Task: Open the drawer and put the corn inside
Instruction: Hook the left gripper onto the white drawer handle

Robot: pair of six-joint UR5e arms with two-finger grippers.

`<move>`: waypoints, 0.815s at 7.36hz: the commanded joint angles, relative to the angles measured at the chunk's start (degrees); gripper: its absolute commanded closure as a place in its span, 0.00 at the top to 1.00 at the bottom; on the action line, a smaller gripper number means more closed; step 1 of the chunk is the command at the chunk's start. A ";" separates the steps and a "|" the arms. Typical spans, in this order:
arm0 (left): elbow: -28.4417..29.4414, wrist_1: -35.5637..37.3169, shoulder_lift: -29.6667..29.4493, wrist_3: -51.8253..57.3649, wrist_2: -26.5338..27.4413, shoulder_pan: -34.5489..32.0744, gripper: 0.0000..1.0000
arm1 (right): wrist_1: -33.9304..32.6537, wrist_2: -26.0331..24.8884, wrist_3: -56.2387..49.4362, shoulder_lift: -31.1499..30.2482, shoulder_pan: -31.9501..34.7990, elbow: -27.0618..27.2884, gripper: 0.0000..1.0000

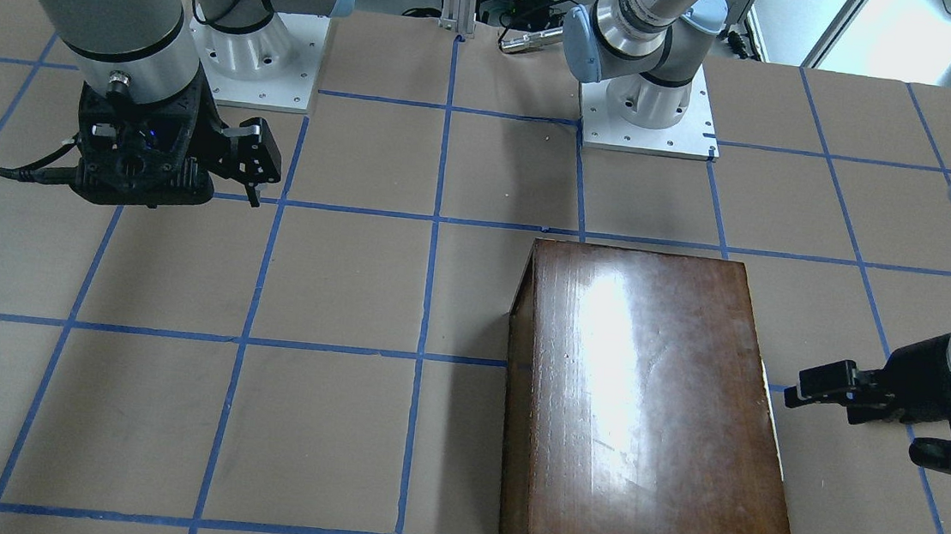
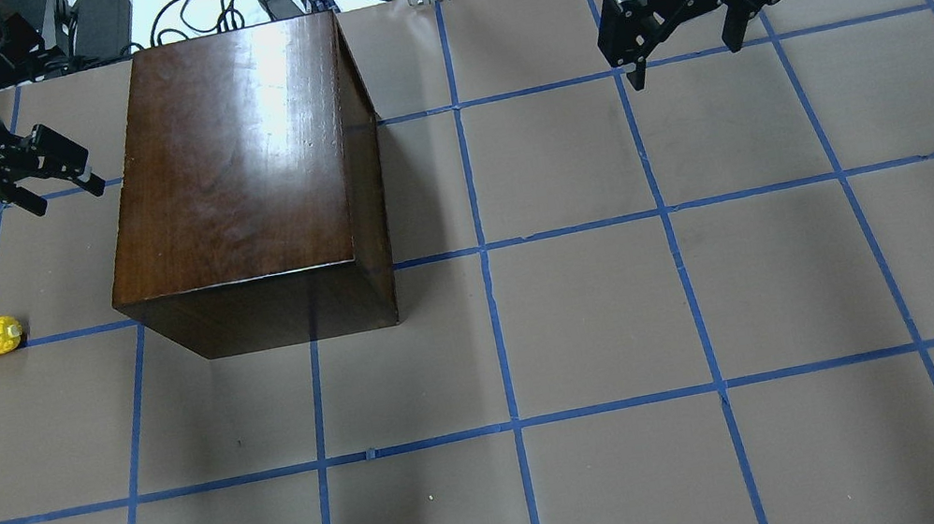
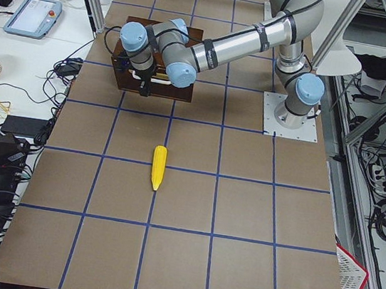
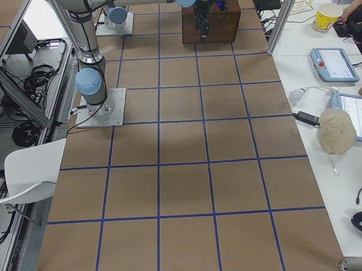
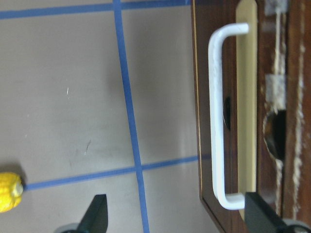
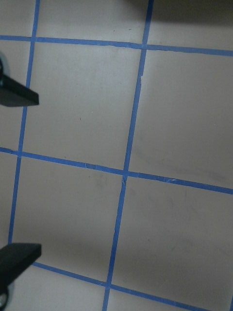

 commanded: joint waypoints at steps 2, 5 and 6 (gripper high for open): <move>-0.68 -0.07 -0.78 -1.32 -2.86 0.49 1.00 | -0.09 0.00 0.00 0.00 0.00 0.00 1.00; -1.99 0.18 -1.13 -2.37 -2.78 0.49 1.00 | 0.00 0.00 0.00 0.00 0.00 0.00 1.00; -2.87 1.75 -1.39 -2.38 -2.78 0.49 1.00 | 0.00 0.00 0.00 0.00 0.00 0.00 1.00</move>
